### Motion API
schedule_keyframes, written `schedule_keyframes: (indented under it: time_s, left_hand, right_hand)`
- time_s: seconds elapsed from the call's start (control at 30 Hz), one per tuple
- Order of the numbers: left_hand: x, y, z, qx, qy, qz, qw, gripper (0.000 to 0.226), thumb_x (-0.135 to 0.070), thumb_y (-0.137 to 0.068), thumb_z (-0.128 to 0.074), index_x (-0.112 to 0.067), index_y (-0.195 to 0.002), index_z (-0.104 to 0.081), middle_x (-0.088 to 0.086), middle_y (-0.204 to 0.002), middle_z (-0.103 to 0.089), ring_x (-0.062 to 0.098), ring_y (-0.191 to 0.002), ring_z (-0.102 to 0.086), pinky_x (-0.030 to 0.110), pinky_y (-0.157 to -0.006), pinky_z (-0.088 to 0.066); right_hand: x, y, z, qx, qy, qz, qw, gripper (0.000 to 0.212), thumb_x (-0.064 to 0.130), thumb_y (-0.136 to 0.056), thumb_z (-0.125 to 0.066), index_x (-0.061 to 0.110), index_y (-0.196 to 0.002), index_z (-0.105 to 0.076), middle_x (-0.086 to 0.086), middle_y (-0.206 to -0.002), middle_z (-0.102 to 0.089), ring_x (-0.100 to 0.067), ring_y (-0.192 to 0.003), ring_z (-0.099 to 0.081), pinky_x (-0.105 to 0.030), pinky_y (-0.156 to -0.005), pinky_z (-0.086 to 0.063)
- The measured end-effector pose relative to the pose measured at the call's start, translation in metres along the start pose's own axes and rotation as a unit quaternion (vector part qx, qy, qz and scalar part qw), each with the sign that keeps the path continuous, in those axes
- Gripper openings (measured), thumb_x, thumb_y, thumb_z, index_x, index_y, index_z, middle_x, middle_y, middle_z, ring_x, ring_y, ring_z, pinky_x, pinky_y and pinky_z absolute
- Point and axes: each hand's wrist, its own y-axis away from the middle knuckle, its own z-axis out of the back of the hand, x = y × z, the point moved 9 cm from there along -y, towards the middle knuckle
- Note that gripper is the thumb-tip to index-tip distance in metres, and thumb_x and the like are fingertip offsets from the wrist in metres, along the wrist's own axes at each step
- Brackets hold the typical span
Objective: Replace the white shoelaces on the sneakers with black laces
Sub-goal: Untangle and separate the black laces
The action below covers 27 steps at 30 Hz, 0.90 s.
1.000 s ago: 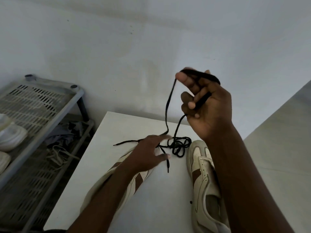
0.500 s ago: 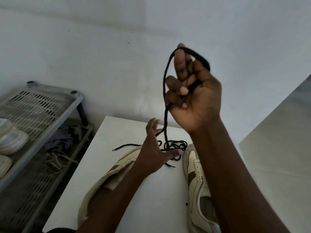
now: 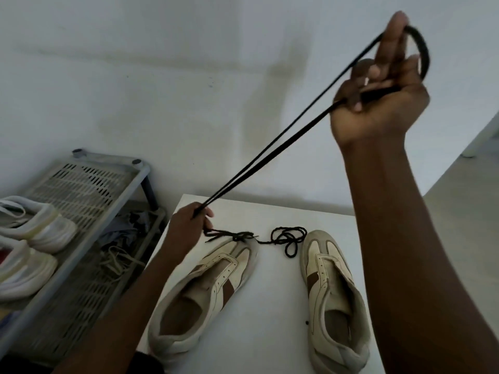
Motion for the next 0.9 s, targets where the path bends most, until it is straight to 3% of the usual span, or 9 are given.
schedule_keyframes:
  time_s: [0.1,0.2,0.33,0.4,0.47,0.53,0.6,0.73,0.9]
  left_hand:
    - [0.003,-0.007,0.027,-0.037,0.087,0.044,0.995,0.030,-0.010,-0.099,-0.042,-0.011,-0.075,-0.062,0.004,-0.052,-0.053,0.017,-0.059,-0.058,0.034,-0.072,-0.048]
    - [-0.040,-0.003,0.037,-0.045,0.133,0.000,0.990,0.032,-0.019,-0.100,-0.046,-0.012,-0.073,-0.063,-0.004,-0.046,-0.044,0.010,-0.045,-0.042,0.026,-0.050,-0.044]
    - [-0.087,0.001,0.016,0.031,0.142,-0.044,0.988,0.033,-0.024,-0.099,-0.050,-0.016,-0.069,-0.062,-0.009,-0.046,-0.039,0.008,-0.043,-0.030,0.020,-0.042,-0.024]
    - [-0.092,0.002,0.008,0.044,0.117,-0.053,0.991,0.032,-0.023,-0.098,-0.052,-0.015,-0.069,-0.062,-0.010,-0.046,-0.041,0.009,-0.044,-0.031,0.020,-0.042,-0.025]
    - [-0.088,0.004,0.002,0.045,0.074,-0.068,0.994,0.029,-0.022,-0.096,-0.055,-0.016,-0.069,-0.061,-0.011,-0.051,-0.050,0.009,-0.049,-0.043,0.022,-0.049,-0.036]
    - [-0.080,0.008,-0.002,0.046,0.045,-0.081,0.995,0.020,-0.016,-0.092,-0.057,-0.018,-0.074,-0.064,-0.009,-0.067,-0.064,0.009,-0.066,-0.059,0.026,-0.064,-0.047]
    - [-0.069,0.012,-0.004,0.039,0.033,-0.087,0.995,0.020,-0.005,-0.087,-0.054,-0.021,-0.081,-0.063,-0.006,-0.080,-0.068,0.008,-0.075,-0.063,0.023,-0.068,-0.049]
    - [-0.053,0.023,-0.020,0.077,0.027,-0.097,0.992,0.010,-0.009,-0.088,-0.061,-0.019,-0.087,-0.060,-0.004,-0.077,-0.065,0.003,-0.063,-0.057,0.017,-0.056,-0.044]
    - [-0.027,0.031,-0.040,0.129,-0.103,-0.147,0.975,0.016,-0.021,-0.094,-0.056,-0.026,-0.080,-0.061,-0.007,-0.058,-0.057,0.002,-0.052,-0.048,0.013,-0.053,-0.036]
  right_hand:
    - [0.010,0.005,0.035,-0.090,0.048,0.034,0.994,0.030,0.018,-0.100,-0.030,0.017,-0.106,-0.060,0.002,-0.108,-0.073,-0.008,-0.049,-0.047,-0.017,-0.033,-0.023]
    - [-0.015,0.028,0.073,-0.157,0.257,-0.027,0.953,0.018,0.013,-0.095,-0.046,0.021,-0.097,-0.062,0.004,-0.103,-0.074,-0.007,-0.053,-0.047,-0.017,-0.040,-0.018]
    - [-0.096,0.080,0.082,0.017,0.496,-0.235,0.835,0.031,0.003,-0.085,-0.058,0.019,-0.111,-0.064,0.003,-0.111,-0.072,-0.008,-0.073,-0.061,-0.012,-0.041,-0.030]
    - [-0.127,0.111,0.084,0.091,0.521,-0.312,0.789,0.035,0.009,-0.088,-0.065,0.016,-0.122,-0.059,0.005,-0.114,-0.070,-0.004,-0.079,-0.064,-0.008,-0.048,-0.037]
    - [-0.149,0.133,0.087,0.145,0.524,-0.351,0.762,0.038,0.019,-0.085,-0.071,0.020,-0.121,-0.060,0.008,-0.113,-0.070,0.002,-0.090,-0.066,-0.011,-0.069,-0.048]
    - [-0.157,0.139,0.091,0.149,0.537,-0.345,0.756,0.028,0.021,-0.084,-0.074,0.019,-0.111,-0.066,0.006,-0.103,-0.073,-0.003,-0.092,-0.069,-0.020,-0.081,-0.052]
    - [-0.155,0.138,0.098,0.125,0.549,-0.325,0.760,0.016,0.014,-0.084,-0.074,0.012,-0.099,-0.069,0.000,-0.088,-0.075,-0.008,-0.073,-0.069,-0.021,-0.065,-0.052]
    - [-0.140,0.131,0.120,0.104,0.594,-0.305,0.737,0.004,0.009,-0.088,-0.067,0.007,-0.090,-0.069,-0.001,-0.069,-0.070,-0.008,-0.055,-0.055,-0.016,-0.048,-0.041]
    - [-0.054,0.101,0.169,-0.154,0.556,-0.104,0.810,0.022,0.010,-0.094,-0.056,0.019,-0.077,-0.065,0.009,-0.054,-0.055,-0.008,-0.048,-0.042,-0.018,-0.046,-0.031]
